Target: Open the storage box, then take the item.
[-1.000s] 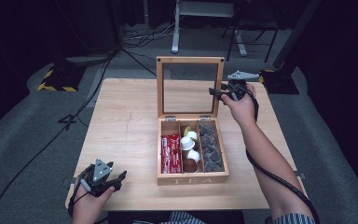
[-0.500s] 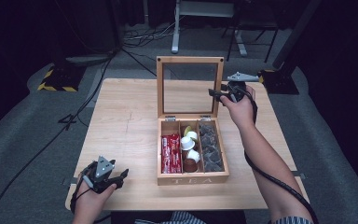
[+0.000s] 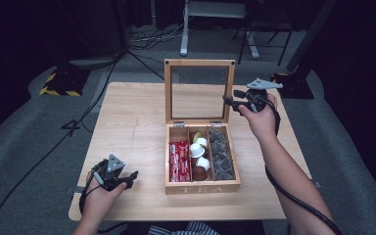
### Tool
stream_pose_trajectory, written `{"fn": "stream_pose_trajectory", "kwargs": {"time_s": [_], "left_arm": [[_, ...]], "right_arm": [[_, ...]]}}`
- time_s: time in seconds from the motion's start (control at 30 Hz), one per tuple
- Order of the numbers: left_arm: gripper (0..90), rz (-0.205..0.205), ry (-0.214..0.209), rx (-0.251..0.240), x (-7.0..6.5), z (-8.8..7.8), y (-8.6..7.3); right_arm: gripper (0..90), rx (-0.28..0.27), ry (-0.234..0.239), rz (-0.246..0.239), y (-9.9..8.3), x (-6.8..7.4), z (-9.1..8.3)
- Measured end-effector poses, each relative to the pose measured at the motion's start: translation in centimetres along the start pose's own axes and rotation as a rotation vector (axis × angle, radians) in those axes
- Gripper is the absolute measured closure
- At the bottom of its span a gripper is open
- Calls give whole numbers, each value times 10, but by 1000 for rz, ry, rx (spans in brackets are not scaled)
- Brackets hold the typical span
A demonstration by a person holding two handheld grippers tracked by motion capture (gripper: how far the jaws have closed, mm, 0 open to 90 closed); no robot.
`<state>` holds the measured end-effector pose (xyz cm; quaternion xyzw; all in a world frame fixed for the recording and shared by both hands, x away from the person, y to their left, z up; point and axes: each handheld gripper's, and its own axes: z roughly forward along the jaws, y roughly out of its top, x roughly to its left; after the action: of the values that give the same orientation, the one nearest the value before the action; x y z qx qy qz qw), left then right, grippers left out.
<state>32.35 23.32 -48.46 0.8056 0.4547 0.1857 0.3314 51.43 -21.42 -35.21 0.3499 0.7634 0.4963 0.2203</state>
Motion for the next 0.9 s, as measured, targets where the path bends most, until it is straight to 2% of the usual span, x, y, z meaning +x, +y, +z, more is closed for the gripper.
{"fn": "stream_pose_trajectory", "kwargs": {"time_s": [0.07, 0.1, 0.27, 0.47, 0.57, 0.63, 0.7, 0.83, 0.9], "left_arm": [[371, -4, -1, 6, 2, 3, 2], [371, -4, -2, 2, 3, 4, 2], [357, -5, -3, -6, 5, 7, 4], [351, -4, -12, -11, 5, 12, 6], [358, -1, -18, 6, 5, 12, 6], [357, -3, -21, 11, 5, 12, 6], [354, -3, -25, 12, 5, 13, 5], [342, -11, -24, 11, 6, 14, 3], [338, -9, -24, 12, 8, 14, 3]], "right_arm": [[459, -22, 37, 21, -2, 8, -12], [459, -22, 37, 21, -2, 8, -12], [472, -20, 84, -10, -3, 27, -27], [462, -3, 156, -24, -3, 50, -32], [441, 7, 182, -39, -3, 63, -35], [419, 9, 204, -32, -6, 71, -38], [377, 23, 226, -31, -9, 78, -37], [325, 93, 261, -46, -15, 94, -33], [301, 103, 273, -54, -17, 100, -31]]}}
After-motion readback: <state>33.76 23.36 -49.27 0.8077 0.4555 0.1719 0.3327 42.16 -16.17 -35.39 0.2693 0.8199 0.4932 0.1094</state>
